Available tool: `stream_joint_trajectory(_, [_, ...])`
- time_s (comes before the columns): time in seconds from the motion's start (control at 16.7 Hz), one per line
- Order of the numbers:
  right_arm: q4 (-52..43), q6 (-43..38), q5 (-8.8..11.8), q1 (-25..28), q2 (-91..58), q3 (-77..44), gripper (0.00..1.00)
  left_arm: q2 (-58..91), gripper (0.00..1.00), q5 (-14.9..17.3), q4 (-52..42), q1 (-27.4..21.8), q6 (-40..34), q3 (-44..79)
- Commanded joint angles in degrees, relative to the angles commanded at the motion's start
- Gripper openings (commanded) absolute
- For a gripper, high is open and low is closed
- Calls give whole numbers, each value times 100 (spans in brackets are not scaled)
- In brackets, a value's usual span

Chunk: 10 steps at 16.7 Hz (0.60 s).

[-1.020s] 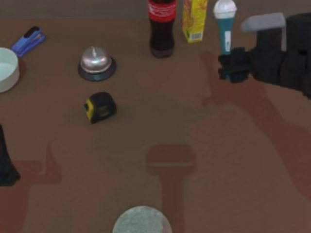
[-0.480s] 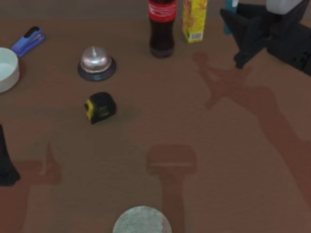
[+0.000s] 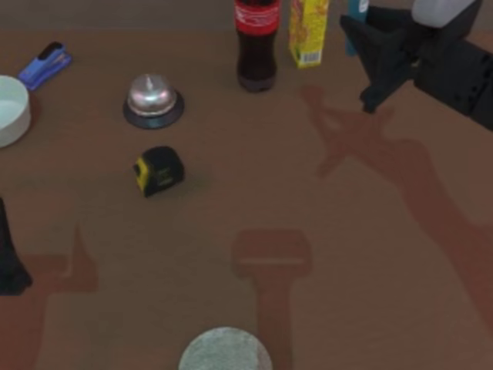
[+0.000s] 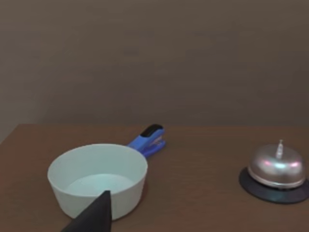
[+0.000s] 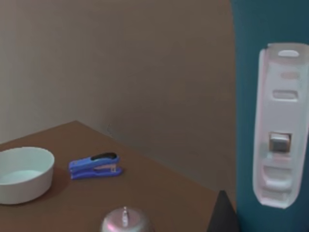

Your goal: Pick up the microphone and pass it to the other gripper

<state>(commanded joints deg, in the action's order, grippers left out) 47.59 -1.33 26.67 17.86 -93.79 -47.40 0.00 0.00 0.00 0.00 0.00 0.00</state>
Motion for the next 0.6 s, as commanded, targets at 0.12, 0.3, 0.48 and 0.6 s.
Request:
stream_joint_trajectory(0.12, [225, -24, -347, 351, 15, 103, 0, 0, 100, 0, 0, 0, 0, 0])
stream_joint_trajectory(0.3, [630, -76, -1012, 1016, 59, 333, 0, 0, 100, 0, 0, 0, 0, 0])
stream_joint_trajectory(0.48, [982, -118, -1607, 1613, 134, 545, 0, 0, 100, 0, 0, 0, 0, 0])
stream_joint_trajectory(0.6, [1094, -129, -1792, 1797, 161, 609, 0, 0, 100, 0, 0, 0, 0, 0])
